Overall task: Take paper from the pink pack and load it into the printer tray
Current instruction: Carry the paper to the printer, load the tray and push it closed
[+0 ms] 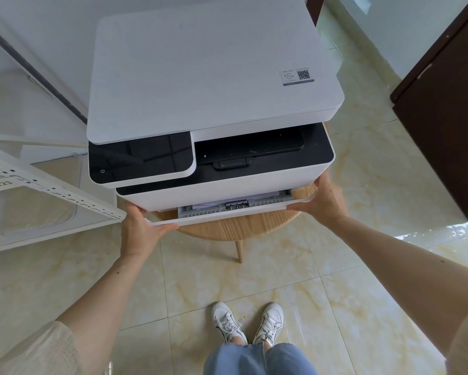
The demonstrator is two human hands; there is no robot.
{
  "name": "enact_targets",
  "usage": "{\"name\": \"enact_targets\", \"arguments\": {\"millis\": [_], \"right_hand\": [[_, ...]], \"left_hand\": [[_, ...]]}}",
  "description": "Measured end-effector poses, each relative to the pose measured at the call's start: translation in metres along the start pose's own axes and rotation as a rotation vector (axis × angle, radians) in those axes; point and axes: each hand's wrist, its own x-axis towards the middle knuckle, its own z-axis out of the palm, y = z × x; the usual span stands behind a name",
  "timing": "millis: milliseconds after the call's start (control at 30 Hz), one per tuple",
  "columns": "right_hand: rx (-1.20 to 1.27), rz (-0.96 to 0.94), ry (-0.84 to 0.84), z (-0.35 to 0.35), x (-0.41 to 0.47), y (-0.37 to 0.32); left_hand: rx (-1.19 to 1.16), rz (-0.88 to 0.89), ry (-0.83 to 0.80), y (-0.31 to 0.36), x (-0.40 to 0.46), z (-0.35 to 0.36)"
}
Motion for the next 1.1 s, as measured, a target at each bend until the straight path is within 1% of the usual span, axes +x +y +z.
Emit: {"name": "enact_targets", "arguments": {"millis": [133,333,500,633,800,1100], "right_hand": [[-0.009,0.013,0.039,0.003,0.002,0.000],[0.025,0.130,0.193,0.013,0.011,-0.005],[-0.019,0.170,0.218,0.014,0.013,-0.007],[-0.049,0.153,0.217,0.012,0.013,-0.007],[-0.104,0.123,0.161,0.005,0.015,-0.004],[-0.220,0.027,0.043,-0.018,0.015,0.004]], "left_hand": [[0.022,-0.015,0.042,0.005,0.000,0.001],[0.049,-0.091,0.176,0.026,0.003,0.003],[0.115,-0.118,0.194,0.030,0.006,-0.001],[0.139,-0.108,0.173,0.028,0.008,-0.003],[0.192,-0.105,0.081,0.012,0.015,-0.006],[0.350,0.032,-0.070,-0.007,0.024,-0.021]]}}
